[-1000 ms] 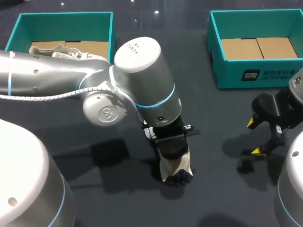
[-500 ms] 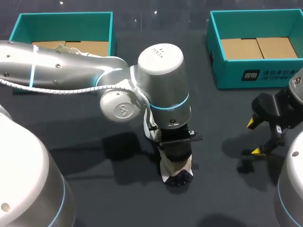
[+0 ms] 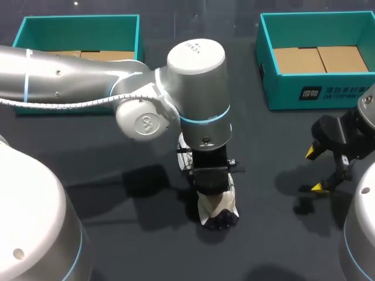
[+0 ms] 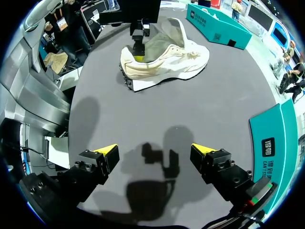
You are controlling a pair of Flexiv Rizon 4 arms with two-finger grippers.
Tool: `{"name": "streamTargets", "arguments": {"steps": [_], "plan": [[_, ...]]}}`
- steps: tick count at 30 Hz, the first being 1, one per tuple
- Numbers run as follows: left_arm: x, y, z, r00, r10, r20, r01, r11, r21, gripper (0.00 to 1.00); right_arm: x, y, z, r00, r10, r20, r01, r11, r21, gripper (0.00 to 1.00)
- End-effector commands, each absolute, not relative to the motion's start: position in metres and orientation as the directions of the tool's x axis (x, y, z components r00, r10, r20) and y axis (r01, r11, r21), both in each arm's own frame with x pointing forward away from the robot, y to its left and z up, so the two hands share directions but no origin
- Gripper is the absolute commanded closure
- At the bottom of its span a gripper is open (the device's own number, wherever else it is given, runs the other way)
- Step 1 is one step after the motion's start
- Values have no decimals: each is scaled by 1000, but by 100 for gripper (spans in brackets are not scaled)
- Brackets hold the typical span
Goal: Take the shoe out of the shoebox, open the shoe tongue, remove and reinsert the insole, then place the shoe into the shoebox
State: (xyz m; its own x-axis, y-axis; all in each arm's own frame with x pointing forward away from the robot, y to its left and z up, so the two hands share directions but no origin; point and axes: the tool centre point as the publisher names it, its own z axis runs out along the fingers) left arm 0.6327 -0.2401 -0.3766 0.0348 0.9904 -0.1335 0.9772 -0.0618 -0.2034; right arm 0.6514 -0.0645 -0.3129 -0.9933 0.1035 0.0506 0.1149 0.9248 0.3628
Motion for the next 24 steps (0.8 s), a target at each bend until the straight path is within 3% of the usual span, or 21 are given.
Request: {"name": "streamTargets", "arguments": {"steps": [1, 11, 24], "plan": [[632, -263, -394, 61, 998, 0, 969, -60, -238, 100, 649, -65, -313, -993, 104, 48, 115, 926, 361, 0], [646, -258, -422, 8, 990, 141, 976, 23, -215, 100, 649, -65, -313, -993, 104, 48, 115, 926, 361, 0], [642, -244, -363, -14, 999, 50, 992, 20, -125, 100, 649, -65, -313, -993, 104, 48, 115, 926, 361, 0]]}}
